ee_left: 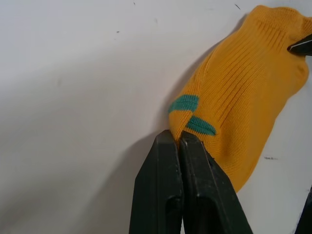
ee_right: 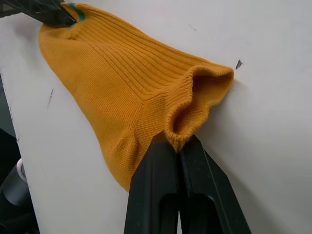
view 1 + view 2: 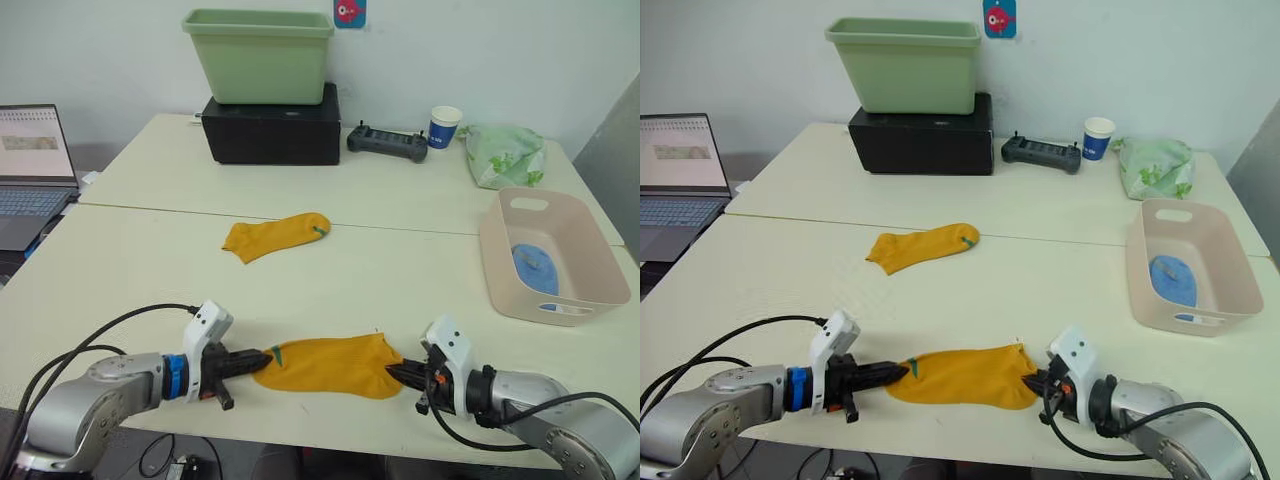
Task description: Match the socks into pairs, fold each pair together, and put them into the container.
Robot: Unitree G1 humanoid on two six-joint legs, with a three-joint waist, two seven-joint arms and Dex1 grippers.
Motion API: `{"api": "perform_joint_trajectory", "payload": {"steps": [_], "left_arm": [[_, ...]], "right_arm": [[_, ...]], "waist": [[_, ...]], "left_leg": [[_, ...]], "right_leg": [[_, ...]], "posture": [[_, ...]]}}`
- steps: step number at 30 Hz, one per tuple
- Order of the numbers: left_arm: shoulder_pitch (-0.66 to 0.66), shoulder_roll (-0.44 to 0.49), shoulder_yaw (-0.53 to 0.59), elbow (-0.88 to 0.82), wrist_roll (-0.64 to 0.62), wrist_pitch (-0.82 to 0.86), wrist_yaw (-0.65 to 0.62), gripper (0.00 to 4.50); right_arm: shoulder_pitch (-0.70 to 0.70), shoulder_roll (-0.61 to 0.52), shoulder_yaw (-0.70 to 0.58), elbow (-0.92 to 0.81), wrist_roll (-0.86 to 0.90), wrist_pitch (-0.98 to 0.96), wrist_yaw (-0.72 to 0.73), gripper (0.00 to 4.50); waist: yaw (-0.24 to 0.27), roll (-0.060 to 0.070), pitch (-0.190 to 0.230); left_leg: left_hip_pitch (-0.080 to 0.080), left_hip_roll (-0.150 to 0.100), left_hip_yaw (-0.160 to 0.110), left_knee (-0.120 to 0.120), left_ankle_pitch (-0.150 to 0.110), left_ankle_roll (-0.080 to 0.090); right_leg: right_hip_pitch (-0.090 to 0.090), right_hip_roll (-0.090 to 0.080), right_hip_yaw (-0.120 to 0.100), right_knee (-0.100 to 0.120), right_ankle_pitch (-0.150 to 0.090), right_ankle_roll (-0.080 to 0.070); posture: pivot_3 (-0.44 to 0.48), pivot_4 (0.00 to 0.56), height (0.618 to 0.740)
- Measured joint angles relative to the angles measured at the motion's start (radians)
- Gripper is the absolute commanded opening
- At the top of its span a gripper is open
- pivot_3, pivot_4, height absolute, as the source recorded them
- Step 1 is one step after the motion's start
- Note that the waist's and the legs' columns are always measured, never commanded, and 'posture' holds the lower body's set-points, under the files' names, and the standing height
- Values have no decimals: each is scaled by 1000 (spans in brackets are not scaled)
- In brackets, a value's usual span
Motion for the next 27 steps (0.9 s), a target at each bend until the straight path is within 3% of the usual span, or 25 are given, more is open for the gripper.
{"api": "perform_joint_trajectory", "payload": {"steps": [5,6,11,18,19,21,24,27], "left_arm": [[-1,-16,-24,9,37,-78,14,19],[-5,-17,-27,20,38,-90,10,207],[31,-8,-24,17,41,-141,-11,1511],[87,-8,81,4,1,-134,7,3629],[89,-8,97,6,-2,-131,15,3950],[96,-11,146,17,-20,-118,28,4488],[80,-34,246,64,-32,-121,70,4488],[18,-76,267,100,-11,-160,127,4488]], "right_arm": [[0,-25,13,0,-8,0,-3,0],[-6,-25,15,2,-8,4,-7,226],[-10,-30,12,11,-7,5,-10,1761],[-6,-22,-20,12,-14,-68,-10,4294],[-5,-21,-29,11,-8,-82,0,4500],[1,-14,-59,-2,-2,-140,26,4500],[-12,-16,-81,-31,-5,-217,57,4500],[-39,14,-65,-32,-23,-240,35,4500]], "waist": [[2,0,0],[2,0,0],[0,0,0],[-2,0,0],[-1,0,0],[-1,0,0],[0,-1,1],[1,-1,0]], "left_leg": [[1,0,0,0,0,0],[1,0,0,0,0,0],[4,0,1,0,0,0],[6,1,1,-1,0,0],[6,1,1,-1,0,0],[6,1,1,-1,0,0],[6,1,1,-1,0,0],[6,0,1,-1,0,0]], "right_leg": [[1,0,0,0,0,0],[1,0,0,0,0,0],[3,0,0,0,0,0],[4,1,1,0,0,0],[4,1,1,0,0,0],[4,1,1,0,0,0],[4,1,1,0,0,0],[4,0,1,-1,0,0]], "posture": [[0,150,696],[0,150,696],[0,150,696],[0,150,696],[0,150,696],[0,150,696],[0,150,696],[0,150,696]]}}
